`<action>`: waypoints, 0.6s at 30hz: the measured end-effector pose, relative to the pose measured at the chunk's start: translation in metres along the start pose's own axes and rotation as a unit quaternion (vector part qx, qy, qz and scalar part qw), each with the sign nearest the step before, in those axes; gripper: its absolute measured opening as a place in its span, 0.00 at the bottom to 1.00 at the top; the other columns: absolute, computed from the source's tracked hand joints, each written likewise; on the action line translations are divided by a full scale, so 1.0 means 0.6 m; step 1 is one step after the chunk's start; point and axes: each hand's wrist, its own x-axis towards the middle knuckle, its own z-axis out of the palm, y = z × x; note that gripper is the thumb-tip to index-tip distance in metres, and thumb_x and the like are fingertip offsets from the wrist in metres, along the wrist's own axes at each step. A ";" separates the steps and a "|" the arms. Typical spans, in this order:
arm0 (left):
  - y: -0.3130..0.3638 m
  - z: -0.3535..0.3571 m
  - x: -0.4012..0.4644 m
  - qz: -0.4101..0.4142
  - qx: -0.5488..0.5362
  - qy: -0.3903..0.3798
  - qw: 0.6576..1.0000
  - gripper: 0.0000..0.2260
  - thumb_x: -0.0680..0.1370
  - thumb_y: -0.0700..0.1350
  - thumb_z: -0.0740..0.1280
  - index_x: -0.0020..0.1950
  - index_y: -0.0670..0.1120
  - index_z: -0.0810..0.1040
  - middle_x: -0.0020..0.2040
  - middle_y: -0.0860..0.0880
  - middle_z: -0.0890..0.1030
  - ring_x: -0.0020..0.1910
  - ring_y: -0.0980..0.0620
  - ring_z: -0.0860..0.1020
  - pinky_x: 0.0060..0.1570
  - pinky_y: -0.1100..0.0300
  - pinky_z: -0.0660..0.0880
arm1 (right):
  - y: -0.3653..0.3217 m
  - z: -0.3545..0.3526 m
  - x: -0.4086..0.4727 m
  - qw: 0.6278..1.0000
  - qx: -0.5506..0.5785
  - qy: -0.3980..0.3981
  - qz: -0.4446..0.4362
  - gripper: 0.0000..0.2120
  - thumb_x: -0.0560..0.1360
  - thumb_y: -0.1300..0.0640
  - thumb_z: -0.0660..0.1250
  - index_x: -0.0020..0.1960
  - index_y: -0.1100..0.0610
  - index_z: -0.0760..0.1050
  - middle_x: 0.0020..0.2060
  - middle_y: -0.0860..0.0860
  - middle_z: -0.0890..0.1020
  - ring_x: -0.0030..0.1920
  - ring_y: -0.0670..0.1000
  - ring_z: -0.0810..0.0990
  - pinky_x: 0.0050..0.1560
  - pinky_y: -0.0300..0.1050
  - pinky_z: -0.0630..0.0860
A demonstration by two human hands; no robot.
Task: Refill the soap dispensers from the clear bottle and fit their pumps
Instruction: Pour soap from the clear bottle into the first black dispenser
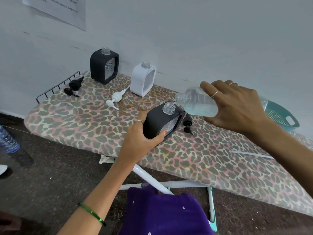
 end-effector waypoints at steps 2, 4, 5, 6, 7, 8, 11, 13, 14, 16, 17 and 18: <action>-0.007 0.003 0.000 -0.017 -0.004 -0.002 1.000 0.28 0.68 0.62 0.71 0.44 0.35 0.74 0.32 0.35 0.75 0.30 0.38 0.74 0.27 0.45 0.71 | -0.001 0.002 -0.001 1.000 -0.002 -0.001 0.001 0.32 0.62 0.46 0.77 0.62 0.56 0.73 0.45 0.56 0.80 0.39 0.59 0.78 0.32 0.40 0.59; -0.008 0.002 0.001 -0.018 -0.004 -0.004 1.000 0.28 0.68 0.62 0.70 0.44 0.35 0.75 0.32 0.35 0.76 0.31 0.37 0.75 0.27 0.44 0.71 | -0.002 0.004 -0.001 1.000 -0.002 -0.003 0.000 0.34 0.61 0.47 0.77 0.63 0.56 0.72 0.45 0.56 0.80 0.39 0.59 0.78 0.32 0.40 0.59; -0.007 0.002 0.001 -0.015 -0.003 -0.002 1.000 0.28 0.68 0.62 0.70 0.45 0.36 0.75 0.32 0.35 0.76 0.30 0.38 0.75 0.27 0.44 0.71 | -0.002 0.005 -0.001 1.000 -0.002 -0.003 -0.001 0.34 0.61 0.47 0.77 0.63 0.56 0.72 0.45 0.56 0.80 0.39 0.60 0.78 0.32 0.40 0.59; -0.004 0.001 0.001 -0.011 -0.001 -0.002 1.000 0.28 0.68 0.62 0.70 0.45 0.36 0.75 0.32 0.35 0.75 0.30 0.38 0.74 0.27 0.44 0.71 | -0.002 0.005 0.000 1.000 -0.003 -0.003 -0.001 0.34 0.61 0.47 0.77 0.63 0.56 0.72 0.45 0.56 0.80 0.38 0.60 0.78 0.32 0.40 0.59; 0.002 0.000 0.001 -0.007 -0.002 -0.003 1.000 0.26 0.68 0.61 0.70 0.46 0.37 0.74 0.32 0.35 0.75 0.30 0.39 0.74 0.27 0.45 0.71 | -0.003 0.005 0.000 1.000 -0.003 -0.003 -0.002 0.33 0.61 0.47 0.77 0.62 0.56 0.72 0.45 0.56 0.80 0.38 0.60 0.78 0.31 0.40 0.59; 0.004 -0.001 0.001 -0.005 0.000 -0.004 1.000 0.25 0.68 0.60 0.71 0.47 0.38 0.74 0.31 0.36 0.74 0.29 0.40 0.73 0.27 0.46 0.71 | -0.003 0.005 0.000 1.000 -0.003 -0.002 -0.002 0.33 0.61 0.47 0.77 0.62 0.56 0.72 0.45 0.56 0.80 0.38 0.60 0.78 0.31 0.40 0.60; 0.008 -0.002 0.002 -0.004 0.005 -0.005 1.000 0.23 0.69 0.57 0.73 0.46 0.38 0.73 0.30 0.36 0.73 0.28 0.44 0.72 0.25 0.51 0.70 | -0.004 0.006 0.001 1.000 -0.003 -0.003 -0.003 0.33 0.61 0.47 0.77 0.62 0.56 0.72 0.44 0.56 0.80 0.38 0.60 0.78 0.31 0.40 0.59; 0.003 0.000 0.002 -0.008 0.004 -0.010 1.000 0.27 0.69 0.60 0.71 0.48 0.37 0.73 0.33 0.35 0.75 0.30 0.40 0.74 0.28 0.46 0.72 | -0.005 0.005 0.001 1.000 -0.003 -0.006 -0.002 0.33 0.61 0.47 0.77 0.62 0.56 0.72 0.44 0.56 0.80 0.38 0.60 0.78 0.31 0.40 0.59; 0.002 0.000 0.002 -0.007 0.004 -0.007 1.000 0.27 0.69 0.61 0.70 0.48 0.36 0.74 0.33 0.35 0.76 0.31 0.39 0.75 0.28 0.45 0.72 | -0.005 0.005 0.001 1.000 -0.003 -0.006 -0.001 0.32 0.61 0.48 0.77 0.62 0.56 0.72 0.44 0.56 0.80 0.38 0.60 0.78 0.31 0.40 0.58; 0.000 0.000 0.002 -0.008 0.005 -0.006 1.000 0.28 0.68 0.62 0.69 0.49 0.37 0.74 0.33 0.35 0.76 0.31 0.38 0.74 0.28 0.44 0.72 | -0.005 0.004 0.001 1.000 -0.003 -0.008 0.001 0.33 0.61 0.48 0.77 0.62 0.56 0.73 0.44 0.56 0.80 0.38 0.59 0.78 0.32 0.39 0.57; -0.001 0.000 0.002 -0.007 0.006 -0.006 1.000 0.28 0.69 0.62 0.69 0.51 0.38 0.74 0.34 0.35 0.76 0.31 0.38 0.74 0.28 0.44 0.72 | -0.005 0.004 0.001 1.000 -0.003 -0.009 0.002 0.33 0.61 0.48 0.78 0.62 0.56 0.73 0.44 0.56 0.80 0.38 0.59 0.78 0.32 0.39 0.57; -0.003 0.001 0.002 -0.007 0.007 -0.007 1.000 0.28 0.69 0.62 0.69 0.51 0.38 0.74 0.34 0.35 0.76 0.31 0.38 0.74 0.28 0.44 0.72 | -0.006 0.004 0.001 1.000 -0.003 -0.011 0.001 0.33 0.60 0.47 0.78 0.62 0.56 0.73 0.44 0.56 0.80 0.38 0.59 0.78 0.32 0.39 0.57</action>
